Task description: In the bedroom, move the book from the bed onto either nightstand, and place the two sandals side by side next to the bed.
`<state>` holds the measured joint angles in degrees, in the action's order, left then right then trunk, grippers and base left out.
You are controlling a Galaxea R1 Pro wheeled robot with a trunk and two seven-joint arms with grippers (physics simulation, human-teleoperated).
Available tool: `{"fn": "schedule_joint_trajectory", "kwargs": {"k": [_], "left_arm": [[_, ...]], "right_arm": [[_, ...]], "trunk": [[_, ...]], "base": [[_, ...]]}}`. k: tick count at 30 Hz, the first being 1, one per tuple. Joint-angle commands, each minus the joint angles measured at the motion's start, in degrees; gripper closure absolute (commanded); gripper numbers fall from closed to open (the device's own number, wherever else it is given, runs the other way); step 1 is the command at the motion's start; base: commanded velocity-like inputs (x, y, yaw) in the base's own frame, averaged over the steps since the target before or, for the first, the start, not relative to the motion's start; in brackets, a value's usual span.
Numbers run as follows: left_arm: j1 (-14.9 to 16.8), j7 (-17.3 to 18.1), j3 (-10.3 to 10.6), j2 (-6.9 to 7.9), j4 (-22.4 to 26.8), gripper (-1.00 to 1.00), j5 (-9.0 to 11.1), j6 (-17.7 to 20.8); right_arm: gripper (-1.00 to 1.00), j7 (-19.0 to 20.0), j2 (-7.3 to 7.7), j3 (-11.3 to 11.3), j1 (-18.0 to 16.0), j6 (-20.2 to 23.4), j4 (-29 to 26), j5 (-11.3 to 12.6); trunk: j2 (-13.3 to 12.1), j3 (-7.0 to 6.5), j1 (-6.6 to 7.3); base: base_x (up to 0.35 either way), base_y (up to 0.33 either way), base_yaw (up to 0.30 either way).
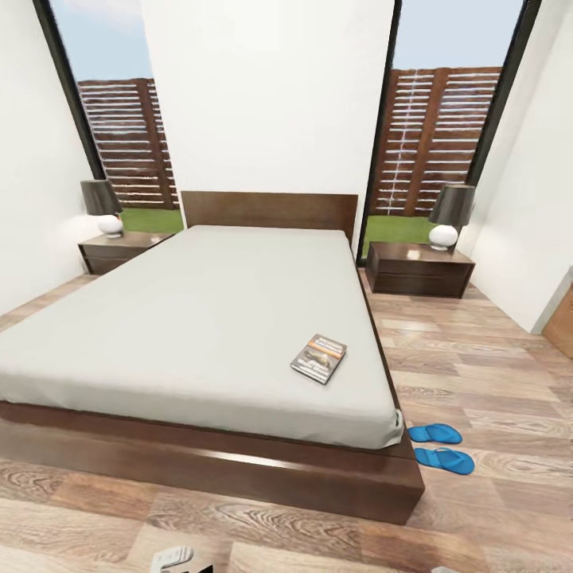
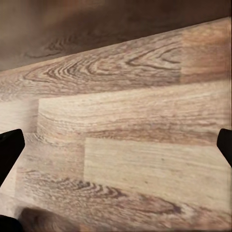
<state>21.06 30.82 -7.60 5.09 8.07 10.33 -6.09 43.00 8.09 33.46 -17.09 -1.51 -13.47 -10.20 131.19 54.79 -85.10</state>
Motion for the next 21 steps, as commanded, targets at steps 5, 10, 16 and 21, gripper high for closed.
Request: {"fn": "schedule_joint_trajectory", "kwargs": {"k": [5,10,16,21], "left_arm": [[0.0,0.3,-0.2,0.01,-0.1,-1.0,0.1,0.0],[0.0,0.4,-0.2,0.01,-0.1,-1.0,0.1,0.0],[0.0,0.4,-0.2,0.01,-0.1,-1.0,0.1,0.0],[0.0,0.4,-0.2,0.01,0.0,-1.0,0.2,0.0]], "right_arm": [[-1.0,0.2,0.0,0.5,-0.1,-0.2,0.0,-0.6],[-1.0,0.2,-0.01,0.5,-0.1,-0.2,0.0,-0.6],[-1.0,0.3,-0.02,0.5,-0.1,-0.2,0.0,-0.6],[-1.0,0.3,0.0,0.5,-0.1,-0.2,0.0,-0.6]], "trunk": [[0.0,0.05,0.01],[0.0,0.05,0.01],[0.0,0.05,0.01],[0.0,0.05,0.01]], "base": [[0.0,0.0,-0.156],[0.0,0.0,-0.093],[0.0,0.0,-0.014],[0.0,0.0,-0.046]]}}
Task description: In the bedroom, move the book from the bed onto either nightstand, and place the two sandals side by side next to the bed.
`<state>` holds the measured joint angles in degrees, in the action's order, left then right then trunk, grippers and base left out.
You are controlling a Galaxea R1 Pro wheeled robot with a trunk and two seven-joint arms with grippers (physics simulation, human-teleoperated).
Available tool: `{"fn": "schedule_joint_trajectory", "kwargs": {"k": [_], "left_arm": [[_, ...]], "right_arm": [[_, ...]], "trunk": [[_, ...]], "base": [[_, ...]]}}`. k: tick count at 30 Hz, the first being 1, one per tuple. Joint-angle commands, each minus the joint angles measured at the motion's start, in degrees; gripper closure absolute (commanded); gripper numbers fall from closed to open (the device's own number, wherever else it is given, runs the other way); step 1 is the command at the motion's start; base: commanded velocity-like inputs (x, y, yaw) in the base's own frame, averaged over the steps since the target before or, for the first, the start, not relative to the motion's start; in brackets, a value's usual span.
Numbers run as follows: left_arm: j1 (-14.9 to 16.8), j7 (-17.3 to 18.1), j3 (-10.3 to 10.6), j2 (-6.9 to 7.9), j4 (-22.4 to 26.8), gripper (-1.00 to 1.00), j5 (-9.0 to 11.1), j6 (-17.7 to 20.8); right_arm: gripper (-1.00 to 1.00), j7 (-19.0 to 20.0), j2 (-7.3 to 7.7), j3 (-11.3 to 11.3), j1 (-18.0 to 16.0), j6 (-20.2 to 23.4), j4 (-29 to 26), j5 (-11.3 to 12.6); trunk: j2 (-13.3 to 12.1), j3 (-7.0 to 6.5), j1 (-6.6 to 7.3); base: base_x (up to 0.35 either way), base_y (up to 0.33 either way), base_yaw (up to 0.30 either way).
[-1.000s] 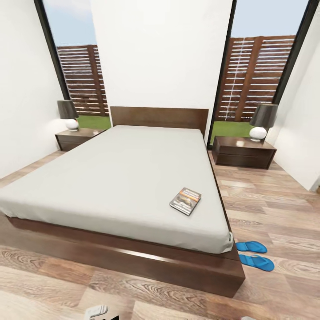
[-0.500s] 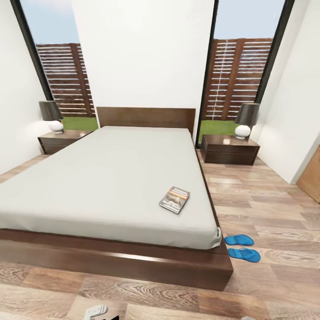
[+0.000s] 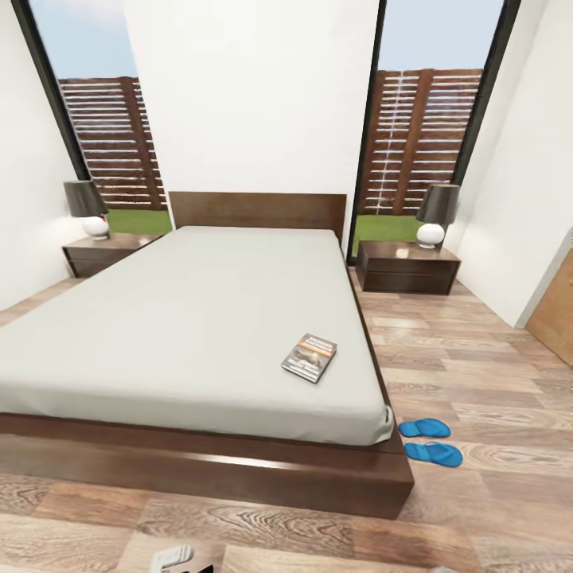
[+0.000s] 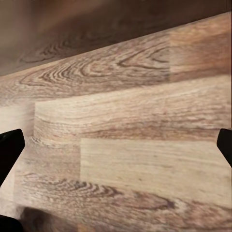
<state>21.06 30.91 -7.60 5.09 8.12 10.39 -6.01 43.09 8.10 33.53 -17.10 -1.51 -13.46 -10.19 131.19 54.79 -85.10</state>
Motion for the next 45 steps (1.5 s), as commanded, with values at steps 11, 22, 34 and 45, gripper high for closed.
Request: {"fn": "schedule_joint_trajectory", "kwargs": {"k": [11,22,34,45], "left_arm": [[0.0,0.2,-0.2,0.01,0.0,-1.0,0.2,-0.1],[0.0,0.2,-0.2,0.01,0.0,-1.0,0.2,-0.1],[0.0,0.2,-0.2,0.01,0.0,-1.0,0.2,-0.1],[0.0,0.1,-0.2,0.01,-0.1,-1.0,0.2,0.0]], "right_arm": [[-1.0,0.3,-0.02,0.5,0.0,-0.2,0.0,-0.6],[-1.0,0.3,-0.02,0.5,0.0,-0.2,0.0,-0.5],[-1.0,0.2,-0.05,0.5,0.0,-0.2,0.1,-0.2],[-1.0,0.2,-0.05,0.5,0.0,-0.2,0.1,-0.2]], "trunk": [[0.0,-0.09,0.01],[-3.2,-1.53,1.77],[-8.0,-3.69,4.4],[-12.4,-5.66,6.82]], "base": [[0.0,0.0,-0.11],[0.0,0.0,-0.002],[0.0,0.0,0.0],[0.0,0.0,0.0]]}}
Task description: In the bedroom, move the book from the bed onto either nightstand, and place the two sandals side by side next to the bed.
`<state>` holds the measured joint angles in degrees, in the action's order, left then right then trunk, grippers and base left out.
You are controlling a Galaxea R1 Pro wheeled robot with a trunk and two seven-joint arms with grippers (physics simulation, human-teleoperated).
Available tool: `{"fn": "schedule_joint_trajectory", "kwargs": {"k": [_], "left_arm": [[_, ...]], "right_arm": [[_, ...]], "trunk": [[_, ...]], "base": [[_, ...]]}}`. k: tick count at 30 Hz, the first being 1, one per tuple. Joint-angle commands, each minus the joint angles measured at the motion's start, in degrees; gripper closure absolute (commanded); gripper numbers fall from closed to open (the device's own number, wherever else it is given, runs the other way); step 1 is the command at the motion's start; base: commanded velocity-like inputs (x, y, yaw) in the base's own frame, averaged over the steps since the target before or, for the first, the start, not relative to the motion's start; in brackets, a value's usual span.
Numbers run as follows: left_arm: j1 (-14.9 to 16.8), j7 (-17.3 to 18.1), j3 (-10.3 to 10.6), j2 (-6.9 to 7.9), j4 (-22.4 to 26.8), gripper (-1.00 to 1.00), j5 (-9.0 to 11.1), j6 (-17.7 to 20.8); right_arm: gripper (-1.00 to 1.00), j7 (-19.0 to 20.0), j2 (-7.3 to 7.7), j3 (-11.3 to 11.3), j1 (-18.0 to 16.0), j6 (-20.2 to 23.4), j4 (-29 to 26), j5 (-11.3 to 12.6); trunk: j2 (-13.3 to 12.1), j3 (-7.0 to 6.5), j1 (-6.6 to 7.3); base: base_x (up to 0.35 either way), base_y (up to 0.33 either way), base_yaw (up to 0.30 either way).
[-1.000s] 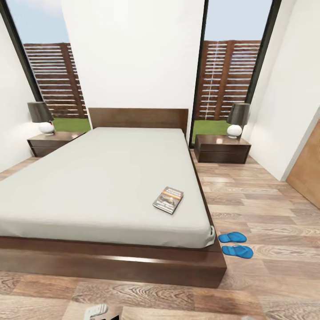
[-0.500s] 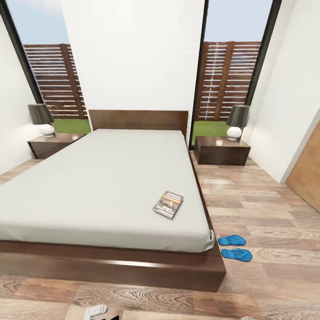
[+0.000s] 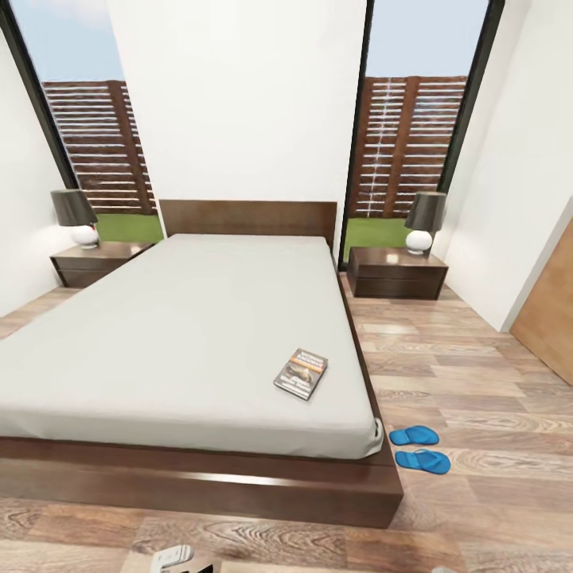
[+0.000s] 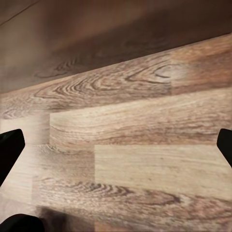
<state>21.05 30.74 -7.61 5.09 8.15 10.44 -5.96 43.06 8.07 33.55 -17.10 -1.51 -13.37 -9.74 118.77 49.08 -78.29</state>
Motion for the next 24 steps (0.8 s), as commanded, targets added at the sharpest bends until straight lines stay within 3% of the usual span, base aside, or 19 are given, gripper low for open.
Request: {"fn": "schedule_joint_trajectory", "kwargs": {"k": [1,24], "left_arm": [[0.0,0.3,-0.2,0.0,-0.1,-1.0,0.1,0.0],[0.0,0.3,-0.2,0.0,-0.1,-1.0,0.1,-0.1]], "right_arm": [[-1.0,0.2,-0.03,0.5,0.0,-0.2,0.0,-0.6],[-1.0,0.2,-0.03,0.5,0.0,-0.2,0.0,-0.5]], "trunk": [[-0.4,-0.13,0.24],[-9.6,-4.26,5.29]], "base": [[0.0,0.0,0.0],[0.0,0.0,0.0]]}}
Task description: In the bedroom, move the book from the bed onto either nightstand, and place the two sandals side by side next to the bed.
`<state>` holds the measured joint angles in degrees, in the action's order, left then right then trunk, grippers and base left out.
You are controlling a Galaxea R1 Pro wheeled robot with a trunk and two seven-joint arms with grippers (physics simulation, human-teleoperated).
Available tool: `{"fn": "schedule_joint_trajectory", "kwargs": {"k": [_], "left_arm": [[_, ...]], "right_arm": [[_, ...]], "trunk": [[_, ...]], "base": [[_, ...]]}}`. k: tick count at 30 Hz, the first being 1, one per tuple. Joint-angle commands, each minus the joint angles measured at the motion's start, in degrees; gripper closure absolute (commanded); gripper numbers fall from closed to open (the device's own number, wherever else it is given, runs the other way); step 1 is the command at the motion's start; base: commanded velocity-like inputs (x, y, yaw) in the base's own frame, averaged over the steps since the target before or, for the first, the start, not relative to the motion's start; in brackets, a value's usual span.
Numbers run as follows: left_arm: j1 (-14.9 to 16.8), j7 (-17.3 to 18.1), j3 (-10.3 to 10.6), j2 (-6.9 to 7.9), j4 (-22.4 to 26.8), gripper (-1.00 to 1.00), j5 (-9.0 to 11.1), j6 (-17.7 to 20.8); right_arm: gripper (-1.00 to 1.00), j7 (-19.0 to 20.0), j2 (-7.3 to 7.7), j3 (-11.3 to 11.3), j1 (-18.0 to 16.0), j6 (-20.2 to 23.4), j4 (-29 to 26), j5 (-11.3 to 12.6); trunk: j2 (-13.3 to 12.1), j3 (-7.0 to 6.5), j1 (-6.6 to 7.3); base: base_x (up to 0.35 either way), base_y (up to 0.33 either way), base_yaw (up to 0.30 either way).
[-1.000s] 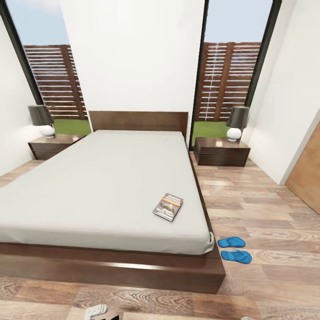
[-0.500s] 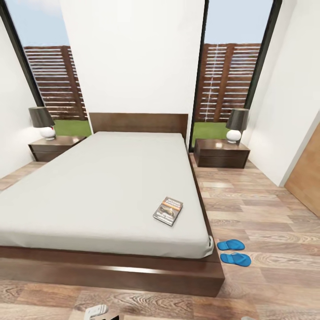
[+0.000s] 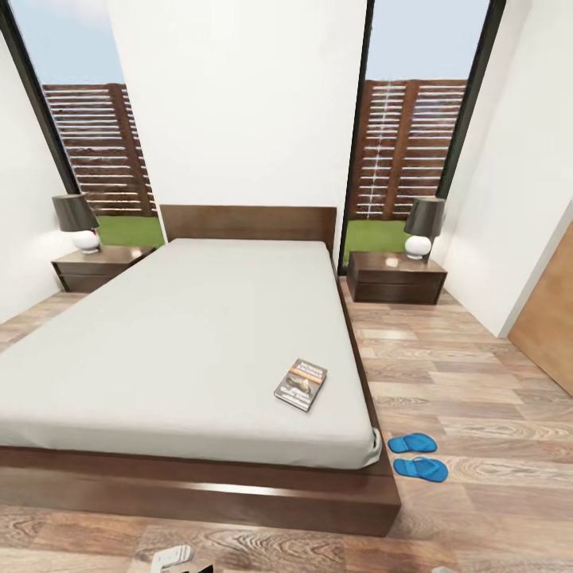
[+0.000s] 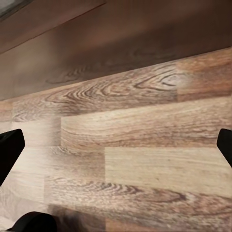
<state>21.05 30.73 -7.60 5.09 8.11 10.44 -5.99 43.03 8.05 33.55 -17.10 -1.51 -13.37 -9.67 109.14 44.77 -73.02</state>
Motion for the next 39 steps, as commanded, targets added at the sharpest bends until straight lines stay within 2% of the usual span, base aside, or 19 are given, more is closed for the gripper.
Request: {"fn": "schedule_joint_trajectory", "kwargs": {"k": [1,39], "left_arm": [[0.0,0.3,-0.2,-0.01,-0.1,-1.0,0.1,-0.1],[0.0,0.3,-0.2,-0.08,-0.1,-1.0,0.1,-0.1]], "right_arm": [[-1.0,0.2,-0.03,0.5,0.0,-0.2,0.0,-0.6],[-1.0,0.3,-0.04,0.5,0.0,-0.2,0.0,-0.6]], "trunk": [[-0.4,-0.13,0.23],[-15.6,-6.96,8.58]], "base": [[0.0,0.0,0.0],[0.0,0.0,0.0]]}}
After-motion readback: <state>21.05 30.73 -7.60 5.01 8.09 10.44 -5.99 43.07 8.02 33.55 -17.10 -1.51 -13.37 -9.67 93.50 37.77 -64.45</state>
